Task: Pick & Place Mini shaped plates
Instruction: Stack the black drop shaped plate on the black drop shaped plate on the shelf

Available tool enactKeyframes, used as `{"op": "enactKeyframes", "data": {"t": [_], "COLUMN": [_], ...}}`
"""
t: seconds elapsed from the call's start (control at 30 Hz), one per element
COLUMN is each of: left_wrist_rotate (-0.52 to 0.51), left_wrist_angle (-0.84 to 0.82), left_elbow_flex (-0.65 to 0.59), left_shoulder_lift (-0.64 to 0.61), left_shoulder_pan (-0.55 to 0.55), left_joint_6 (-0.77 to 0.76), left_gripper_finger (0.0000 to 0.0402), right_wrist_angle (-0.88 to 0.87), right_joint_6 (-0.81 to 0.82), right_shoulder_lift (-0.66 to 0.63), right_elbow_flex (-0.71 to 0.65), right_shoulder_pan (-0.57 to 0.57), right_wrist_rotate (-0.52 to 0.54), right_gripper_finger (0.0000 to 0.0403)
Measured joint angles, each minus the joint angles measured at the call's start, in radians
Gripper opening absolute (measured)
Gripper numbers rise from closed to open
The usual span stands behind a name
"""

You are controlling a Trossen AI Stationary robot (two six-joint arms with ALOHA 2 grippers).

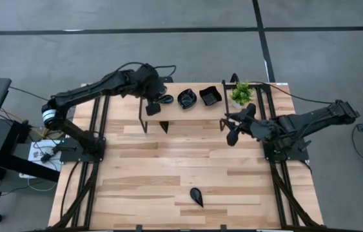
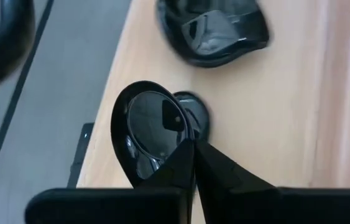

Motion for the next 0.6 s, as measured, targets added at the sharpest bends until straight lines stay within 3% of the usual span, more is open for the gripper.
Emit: {"op": "enactKeyframes", "data": {"t": [0.27,0.6], "left_wrist_rotate": [-0.056,-0.072], "left_wrist_angle": [0.001,0.029], "left_elbow_flex": [0.000,0.000], "left_shoulder_lift": [0.005,0.072], "left_shoulder_pan": [-0.088,-0.097], "left_joint_6": [0.100,0.201], "left_gripper_finger": [0.0014,0.0015], "right_wrist_angle": [-0.002,-0.002], "right_joint_6": [0.000,0.000], "right_shoulder_lift": [0.000,0.000], "right_elbow_flex": [0.000,0.000], "right_shoulder_pan": [-0.006,-0.005], "right_wrist_rotate": [0.000,0.000], "right_gripper_finger": [0.0124,0.0124]}}
